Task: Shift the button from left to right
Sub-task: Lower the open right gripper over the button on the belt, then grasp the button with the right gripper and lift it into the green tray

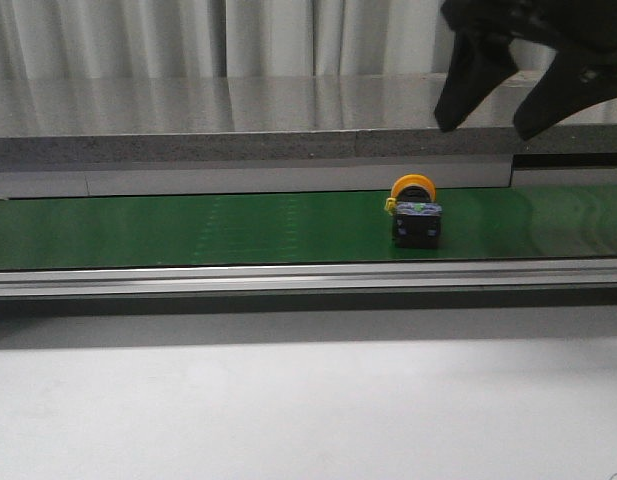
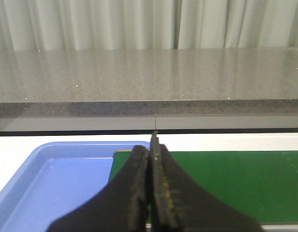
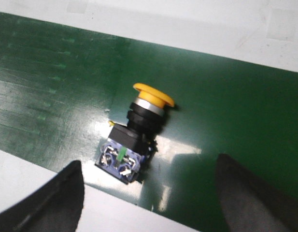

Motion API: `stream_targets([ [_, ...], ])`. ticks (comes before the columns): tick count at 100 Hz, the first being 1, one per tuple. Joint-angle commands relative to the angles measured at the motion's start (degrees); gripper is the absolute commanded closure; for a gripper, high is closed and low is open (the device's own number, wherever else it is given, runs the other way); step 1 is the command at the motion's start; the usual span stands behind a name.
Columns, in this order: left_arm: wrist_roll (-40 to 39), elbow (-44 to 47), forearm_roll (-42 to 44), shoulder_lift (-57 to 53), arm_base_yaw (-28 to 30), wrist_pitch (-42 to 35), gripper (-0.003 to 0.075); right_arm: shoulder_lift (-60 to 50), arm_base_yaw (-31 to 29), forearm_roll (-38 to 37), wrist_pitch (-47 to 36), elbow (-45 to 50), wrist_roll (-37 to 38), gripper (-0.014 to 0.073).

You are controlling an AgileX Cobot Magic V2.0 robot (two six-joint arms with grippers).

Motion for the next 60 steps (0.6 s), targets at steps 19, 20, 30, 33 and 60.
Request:
stream_targets([
  [19,-0.18,-1.59,-0.49,0.2,-0.28,-4.82,0.0741,4.98,2.01,-3.92,-3.07,-4.44,-0.8,0.0032],
  [20,-0.18,-1.59,-0.49,0.2,-0.28,-4.82,0.0741,5.26,2.01,-3.93,-3.07,-4.45,-0.8,0.0032],
  [30,-0.18,-1.59,-0.49,0.2,-0.28,-4.82,0.0741,7.07,2.01,-5.0,-3.28,-4.49,-0.8,0.0032],
  [33,-0.18,-1.59,-0.49,0.2,-0.28,-4.82,0.0741,7.43,2.01,-5.37,-3.28,-4.49,-0.8,0.0032],
  [60,-0.18,-1.59,-0.49,0.2,-0.28,-4.82,0.0741,9.84,2.01,-5.75,-2.93,-4.49,-0.8,0.0169],
])
